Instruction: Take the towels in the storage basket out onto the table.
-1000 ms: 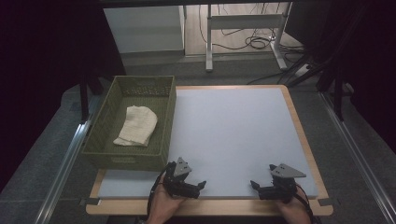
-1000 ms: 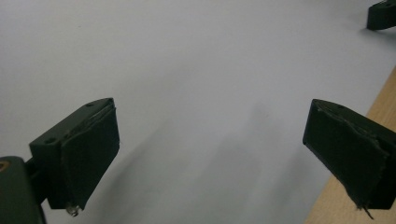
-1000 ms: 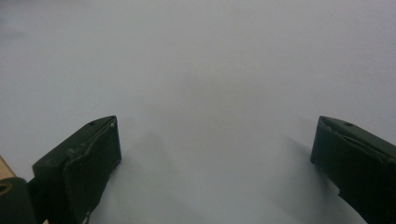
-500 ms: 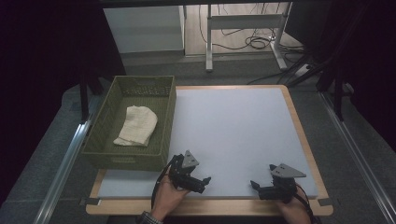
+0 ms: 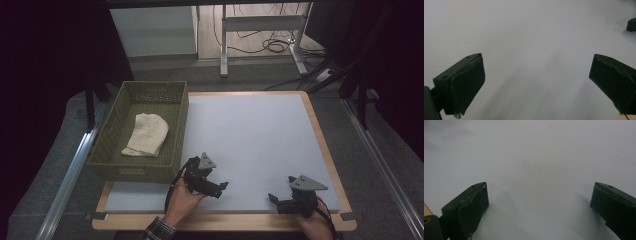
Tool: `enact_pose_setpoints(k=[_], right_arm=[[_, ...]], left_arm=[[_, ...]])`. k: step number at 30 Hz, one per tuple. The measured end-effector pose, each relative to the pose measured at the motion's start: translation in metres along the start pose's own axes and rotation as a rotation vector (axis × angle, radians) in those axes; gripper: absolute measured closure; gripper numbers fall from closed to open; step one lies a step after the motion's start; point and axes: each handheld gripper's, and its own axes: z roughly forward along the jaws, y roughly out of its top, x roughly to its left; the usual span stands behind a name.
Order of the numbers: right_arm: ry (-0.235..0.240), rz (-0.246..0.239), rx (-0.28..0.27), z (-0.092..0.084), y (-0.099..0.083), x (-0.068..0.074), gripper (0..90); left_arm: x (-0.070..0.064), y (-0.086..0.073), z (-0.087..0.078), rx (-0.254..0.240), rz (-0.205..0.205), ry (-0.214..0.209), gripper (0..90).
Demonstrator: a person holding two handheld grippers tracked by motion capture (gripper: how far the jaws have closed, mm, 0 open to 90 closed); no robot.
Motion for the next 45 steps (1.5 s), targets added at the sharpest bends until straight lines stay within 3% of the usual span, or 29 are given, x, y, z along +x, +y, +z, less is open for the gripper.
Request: enact_pose_setpoints(k=[14, 20, 28, 45], right_arm=[[0.0, 0.0, 0.002, 0.0, 0.0, 0.0, 1.7], [0.002, 0.0, -0.004, 0.0, 0.0, 0.0, 1.7], [0.001, -0.003, -0.002, 0.0, 0.0, 0.0, 1.7], [0.006, -0.002, -0.003, 0.0, 0.0, -0.001, 1.6]], left_arm=[[0.008, 0.02, 0.01, -0.002, 0.011, -0.038, 0.0], [0.011, 0.03, 0.011, 0.001, 0.039, -0.033, 0.0], [0.02, 0.044, 0.015, 0.035, 0.019, -0.009, 0.0], [0.036, 0.079, 0.011, 0.029, 0.016, 0.003, 0.7]])
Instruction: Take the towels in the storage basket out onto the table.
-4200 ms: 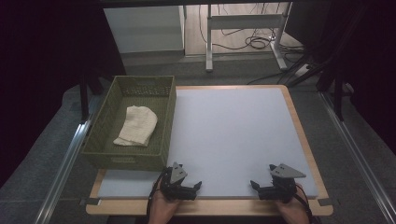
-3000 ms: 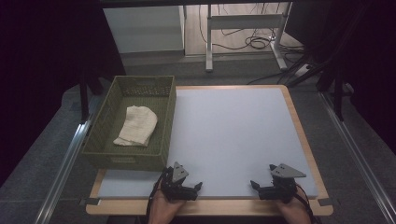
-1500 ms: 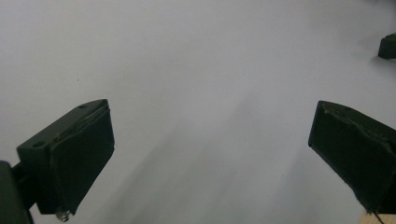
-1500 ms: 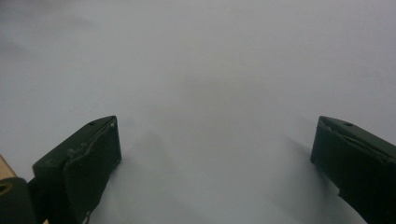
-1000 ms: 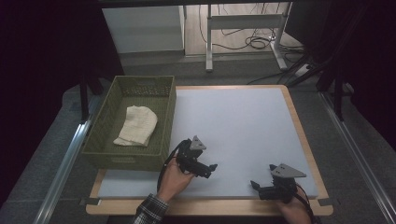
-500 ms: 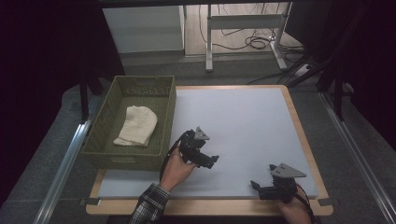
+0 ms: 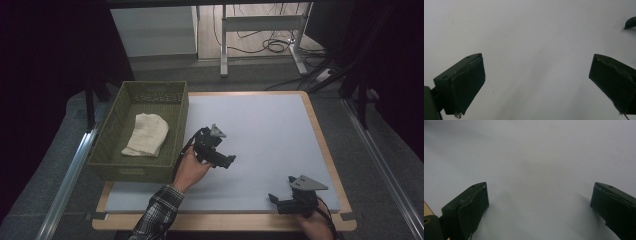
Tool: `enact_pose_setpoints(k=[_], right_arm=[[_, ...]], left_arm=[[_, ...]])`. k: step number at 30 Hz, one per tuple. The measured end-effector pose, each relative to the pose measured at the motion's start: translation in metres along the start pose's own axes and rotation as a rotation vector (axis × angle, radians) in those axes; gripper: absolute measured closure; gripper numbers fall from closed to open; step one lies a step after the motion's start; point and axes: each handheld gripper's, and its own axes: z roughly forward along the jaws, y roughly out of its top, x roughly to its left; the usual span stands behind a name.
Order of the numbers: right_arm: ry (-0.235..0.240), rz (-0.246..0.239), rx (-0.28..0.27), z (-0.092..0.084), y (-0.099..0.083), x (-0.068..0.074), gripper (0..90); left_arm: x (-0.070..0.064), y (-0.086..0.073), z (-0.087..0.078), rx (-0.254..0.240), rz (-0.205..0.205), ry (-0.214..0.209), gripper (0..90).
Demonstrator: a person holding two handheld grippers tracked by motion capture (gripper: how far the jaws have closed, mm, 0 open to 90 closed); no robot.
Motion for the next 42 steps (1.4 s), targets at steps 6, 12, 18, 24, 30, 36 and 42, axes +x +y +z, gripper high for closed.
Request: enact_pose_setpoints(k=[6, 12, 18, 24, 30, 36, 42], right_arm=[[0.0, 0.0, 0.0, 0.0, 0.0, 0.0, 1.7], [0.001, 0.0, 0.0, 0.0, 0.0, 0.0, 1.6], [0.001, 0.0, -0.001, 0.0, 0.0, 0.0, 1.7], [0.002, 0.0, -0.001, 0.0, 0.0, 0.0, 1.6], [0.002, 0.0, -0.001, 0.0, 0.0, 0.0, 1.7], [0.002, 0.0, -0.001, 0.0, 0.0, 0.0, 1.7], [0.002, 0.0, 0.0, 0.0, 0.0, 0.0, 1.6]], left_arm=[[0.007, 0.01, -0.006, -0.012, 0.001, 0.012, 0.7], [0.015, 0.022, -0.015, -0.032, -0.001, 0.025, 0.7], [0.025, 0.033, -0.021, -0.028, 0.013, 0.058, 0.7], [0.037, 0.038, -0.026, -0.026, -0.006, 0.087, 0.7], [0.05, 0.038, -0.036, -0.031, -0.032, 0.112, 0.7], [0.065, 0.037, -0.052, -0.05, -0.068, 0.132, 0.6], [0.082, 0.031, -0.064, -0.055, -0.102, 0.177, 0.6]])
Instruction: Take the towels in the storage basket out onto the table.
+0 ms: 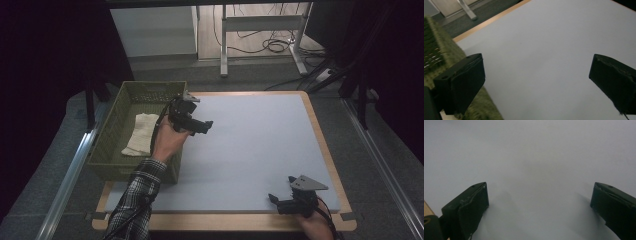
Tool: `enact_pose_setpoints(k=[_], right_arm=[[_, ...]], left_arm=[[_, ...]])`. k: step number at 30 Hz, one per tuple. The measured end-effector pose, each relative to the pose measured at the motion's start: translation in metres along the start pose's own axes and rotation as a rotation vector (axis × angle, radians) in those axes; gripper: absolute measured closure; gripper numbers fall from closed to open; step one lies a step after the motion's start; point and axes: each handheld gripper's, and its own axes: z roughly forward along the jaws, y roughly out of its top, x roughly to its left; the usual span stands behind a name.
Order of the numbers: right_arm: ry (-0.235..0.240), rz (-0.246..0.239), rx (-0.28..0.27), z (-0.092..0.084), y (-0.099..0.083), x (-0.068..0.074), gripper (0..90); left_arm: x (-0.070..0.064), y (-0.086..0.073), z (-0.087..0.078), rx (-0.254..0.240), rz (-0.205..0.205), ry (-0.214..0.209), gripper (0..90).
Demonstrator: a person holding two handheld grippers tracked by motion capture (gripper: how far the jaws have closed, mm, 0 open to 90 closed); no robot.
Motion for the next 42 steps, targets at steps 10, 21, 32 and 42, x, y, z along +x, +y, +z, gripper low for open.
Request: enact_pose_setpoints(k=[10, 21, 32, 42], right_arm=[[0.0, 0.0, 0.0, 0.0, 0.0, 0.0, 1.6], [0.0, 0.0, 0.0, 0.0, 0.0, 0.0, 1.7], [0.0, 0.0, 0.0, 0.0, 0.0, 0.0, 1.7], [0.0, -0.001, 0.0, 0.0, 0.0, 0.0, 1.7]], left_arm=[[0.031, -0.008, -0.017, -0.012, -0.044, 0.047, 0.1], [0.068, -0.022, -0.035, -0.029, -0.127, 0.084, 0.0], [0.095, -0.042, -0.047, 0.018, -0.114, 0.163, 2.3], [0.126, -0.075, -0.047, 0.07, -0.146, 0.152, 10.7]])
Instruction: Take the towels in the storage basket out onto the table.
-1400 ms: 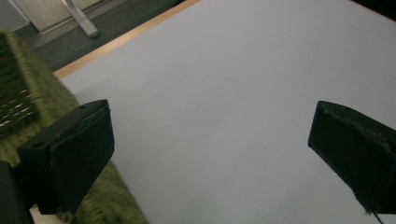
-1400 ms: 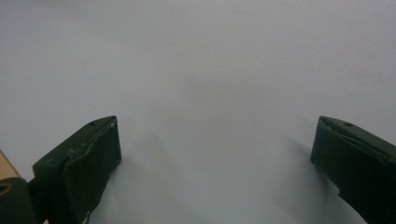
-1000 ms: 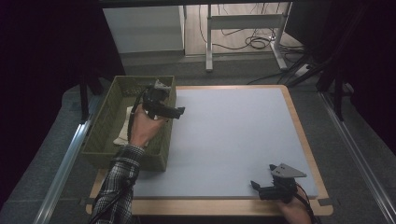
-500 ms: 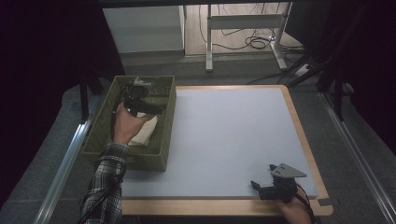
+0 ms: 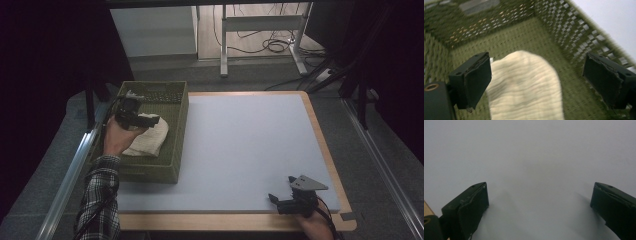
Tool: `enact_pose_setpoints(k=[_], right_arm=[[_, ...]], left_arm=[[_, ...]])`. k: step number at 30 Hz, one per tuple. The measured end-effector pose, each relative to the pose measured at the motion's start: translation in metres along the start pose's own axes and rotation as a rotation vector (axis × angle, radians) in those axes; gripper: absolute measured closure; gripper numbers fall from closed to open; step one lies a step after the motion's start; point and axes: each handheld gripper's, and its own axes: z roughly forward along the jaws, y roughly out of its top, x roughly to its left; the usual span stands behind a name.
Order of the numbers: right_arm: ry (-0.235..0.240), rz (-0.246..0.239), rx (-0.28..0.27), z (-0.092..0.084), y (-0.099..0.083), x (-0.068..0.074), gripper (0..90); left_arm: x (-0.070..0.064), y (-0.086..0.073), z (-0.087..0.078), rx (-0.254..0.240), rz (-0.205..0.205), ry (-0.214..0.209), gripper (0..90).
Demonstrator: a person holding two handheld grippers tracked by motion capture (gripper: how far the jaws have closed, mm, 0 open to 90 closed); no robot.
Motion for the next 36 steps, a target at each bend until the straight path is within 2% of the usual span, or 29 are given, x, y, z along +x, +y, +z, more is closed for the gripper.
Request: enact_pose_setpoints(k=[4, 7, 10, 14, 18, 20, 26, 30, 36], right_arm=[[0.0, 0.0, 0.0, 0.0, 0.0, 0.0, 1.7], [0.0, 0.0, 0.0, 0.0, 0.0, 0.0, 1.6], [0.0, 0.0, 0.0, 0.0, 0.0, 0.0, 1.6], [0.0, 0.0, 0.0, 0.0, 0.0, 0.0, 1.7], [0.0, 0.0, 0.0, 0.0, 0.0, 0.0, 1.7], [0.0, 0.0, 0.0, 0.0, 0.0, 0.0, 1.6], [0.0, 0.0, 0.0, 0.0, 0.0, 0.0, 1.7], [0.0, 0.001, 0.0, 0.0, 0.0, 0.0, 1.7], [0.0, 0.001, 0.0, 0.0, 0.0, 0.0, 1.7]], left_arm=[[0.005, -0.008, 0.008, 0.02, -0.004, -0.033, 15.2], [0.005, -0.012, 0.015, 0.048, 0.008, -0.038, 19.2], [0.006, -0.014, 0.02, 0.072, 0.009, -0.012, 22.4], [0.015, -0.017, 0.024, 0.09, -0.019, 0.019, 25.1], [0.022, -0.019, 0.031, 0.122, -0.052, 0.03, 22.2], [0.024, -0.019, 0.037, 0.144, -0.059, 0.023, 16.6], [0.02, -0.019, 0.059, 0.258, -0.059, -0.004, 11.3], [0.017, -0.02, 0.073, 0.368, -0.033, 0.009, 10.3], [0.017, -0.024, 0.087, 0.487, -0.049, 0.022, 14.3]])
